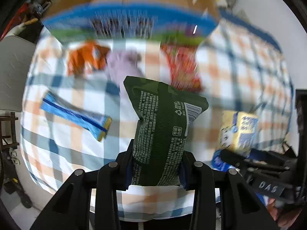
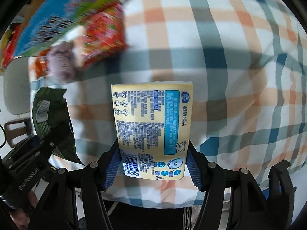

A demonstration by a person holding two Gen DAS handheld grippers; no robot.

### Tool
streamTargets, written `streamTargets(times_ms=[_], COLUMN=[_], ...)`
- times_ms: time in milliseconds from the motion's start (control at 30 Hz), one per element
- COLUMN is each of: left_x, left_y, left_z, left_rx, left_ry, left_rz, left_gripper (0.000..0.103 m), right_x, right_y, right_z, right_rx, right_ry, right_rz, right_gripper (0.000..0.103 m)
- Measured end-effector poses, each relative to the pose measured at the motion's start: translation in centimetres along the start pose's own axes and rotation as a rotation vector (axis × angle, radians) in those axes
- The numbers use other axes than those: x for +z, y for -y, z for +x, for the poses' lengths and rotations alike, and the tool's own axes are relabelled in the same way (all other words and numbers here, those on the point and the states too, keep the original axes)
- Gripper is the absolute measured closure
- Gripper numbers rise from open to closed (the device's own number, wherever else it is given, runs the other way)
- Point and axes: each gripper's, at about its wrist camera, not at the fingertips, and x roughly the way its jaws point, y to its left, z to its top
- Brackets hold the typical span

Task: Organize snacks
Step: 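Carry both items over the box and lower them inside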

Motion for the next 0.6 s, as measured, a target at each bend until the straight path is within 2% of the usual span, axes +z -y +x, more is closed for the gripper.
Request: streamTargets(times_ms=[67, 133, 267, 367, 400, 467, 533, 600], left_x=[1.3, 3.2, 5.8, 8.3, 8.9, 10.7, 13.0, 15.5], left_y=[-0.1, 2.0, 3.6, 4.2, 4.7, 4.4, 4.1, 3.3], left_z=[-4.4, -5.5, -9.8, -11.6, -11.7, -12.7, -13.2, -12.7], left_rx=[-0.012, -0.013, -0.02, -0.009, -0.008, -0.011, -0.013, -0.026], left_ry=[0.055, 0.1, 0.181, 0.226, 0.233, 0.241, 0.237, 0.216], left_rz=[0.001, 0.01, 0.04, 0.067, 0.072, 0.078, 0.074, 0.059], left_gripper=[0.069, 0.069, 0.069, 0.069, 0.069, 0.069, 0.069, 0.069], right_x=[-0.4, 0.1, 2.2, 4.2, 5.1, 5.7, 7.5, 10.2], right_y=[-0.1, -0.9, -3.5, -5.4, -5.8, -3.5, -3.8, -4.1], right_z=[-0.6, -1.7, -4.2, -5.2, -5.1, -8.6, -10.3, -9.7], right_rx=[0.021, 0.029, 0.056, 0.063, 0.059, 0.049, 0.038, 0.032], right_ry=[0.039, 0.086, 0.182, 0.247, 0.267, 0.295, 0.311, 0.315], right_rz=[-0.026, -0.047, -0.091, -0.111, -0.116, -0.118, -0.112, -0.103], right_gripper=[0.038, 0.038, 0.038, 0.038, 0.038, 0.038, 0.038, 0.038])
